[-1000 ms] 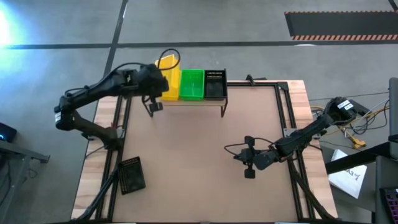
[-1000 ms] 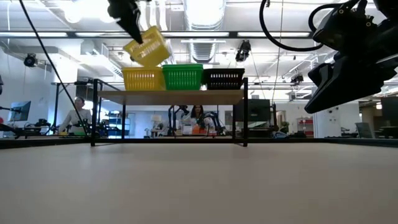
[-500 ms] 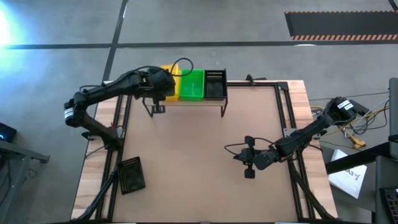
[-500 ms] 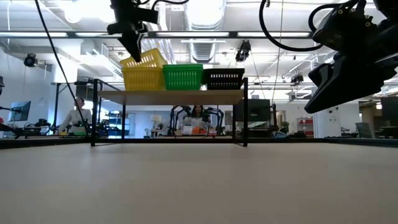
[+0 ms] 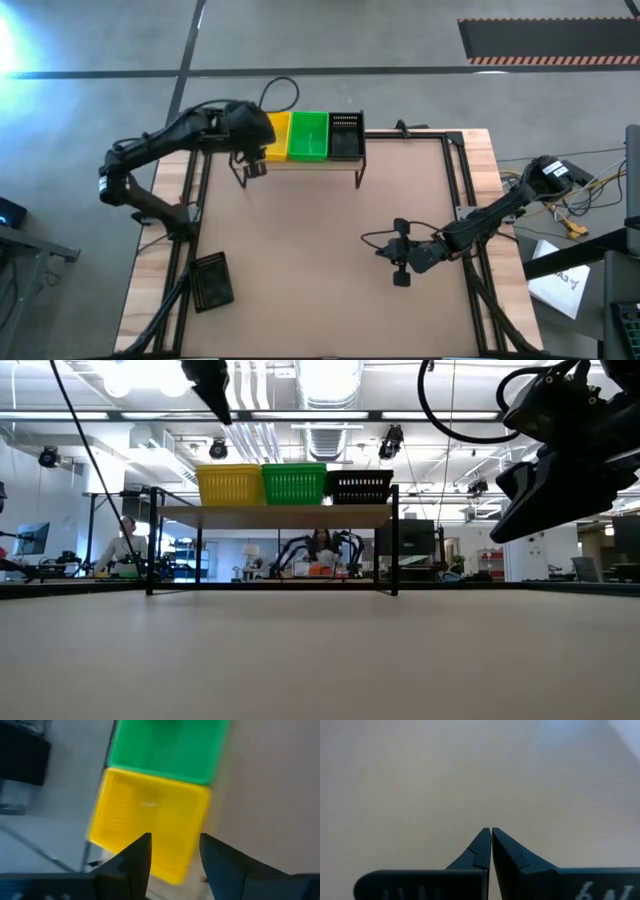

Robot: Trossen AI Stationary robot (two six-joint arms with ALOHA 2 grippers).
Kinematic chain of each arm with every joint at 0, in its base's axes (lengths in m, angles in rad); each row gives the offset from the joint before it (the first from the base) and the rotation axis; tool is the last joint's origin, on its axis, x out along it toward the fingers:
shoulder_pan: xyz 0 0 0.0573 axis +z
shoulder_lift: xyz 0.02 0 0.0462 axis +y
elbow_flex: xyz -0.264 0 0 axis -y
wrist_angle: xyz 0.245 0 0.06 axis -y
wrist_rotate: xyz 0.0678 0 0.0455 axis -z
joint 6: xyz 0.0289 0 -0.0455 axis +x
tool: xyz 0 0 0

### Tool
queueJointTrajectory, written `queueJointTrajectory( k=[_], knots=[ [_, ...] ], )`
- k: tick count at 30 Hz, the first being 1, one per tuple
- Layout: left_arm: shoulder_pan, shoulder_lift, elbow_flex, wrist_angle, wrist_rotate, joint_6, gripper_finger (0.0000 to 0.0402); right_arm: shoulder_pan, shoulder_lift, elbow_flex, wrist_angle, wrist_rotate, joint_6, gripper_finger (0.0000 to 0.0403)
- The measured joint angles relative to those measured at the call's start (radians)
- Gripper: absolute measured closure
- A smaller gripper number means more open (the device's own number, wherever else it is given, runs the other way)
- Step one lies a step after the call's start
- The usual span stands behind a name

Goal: Stack baskets on shelf by color
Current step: Stack the black basket on the other black basket on the shelf

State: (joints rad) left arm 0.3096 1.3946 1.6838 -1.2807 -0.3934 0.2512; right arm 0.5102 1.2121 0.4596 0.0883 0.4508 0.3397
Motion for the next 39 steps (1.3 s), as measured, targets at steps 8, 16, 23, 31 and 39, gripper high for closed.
queueJointTrajectory(
  k=[8,16,23,31,39],
  knots=[
    [-0.443,-0.029,-0.185,-0.011,-0.015,-0.303,0.0295,0.0,0.0,-0.043,0.004,0.099,0.058,0.0394],
    [-0.956,-0.002,-0.396,-0.014,0.047,-1.02,0.0328,0.0,0.0,-0.047,0.029,0.099,-0.034,0.0394],
    [-1.274,0.058,-0.47,0.015,0.122,-1.65,0.0346,-0.005,0.0,-0.037,0.213,0.097,-0.248,0.0394],
    [-1.308,0.162,-0.59,0.069,0.177,-1.802,0.0368,-0.007,0.0,0.004,0.231,0.092,-0.345,0.0394],
    [-1.157,0.175,-0.729,0.077,0.191,-1.622,0.0394,-0.007,0.0,0.021,0.23,0.092,-0.367,0.0394]
  ],
)
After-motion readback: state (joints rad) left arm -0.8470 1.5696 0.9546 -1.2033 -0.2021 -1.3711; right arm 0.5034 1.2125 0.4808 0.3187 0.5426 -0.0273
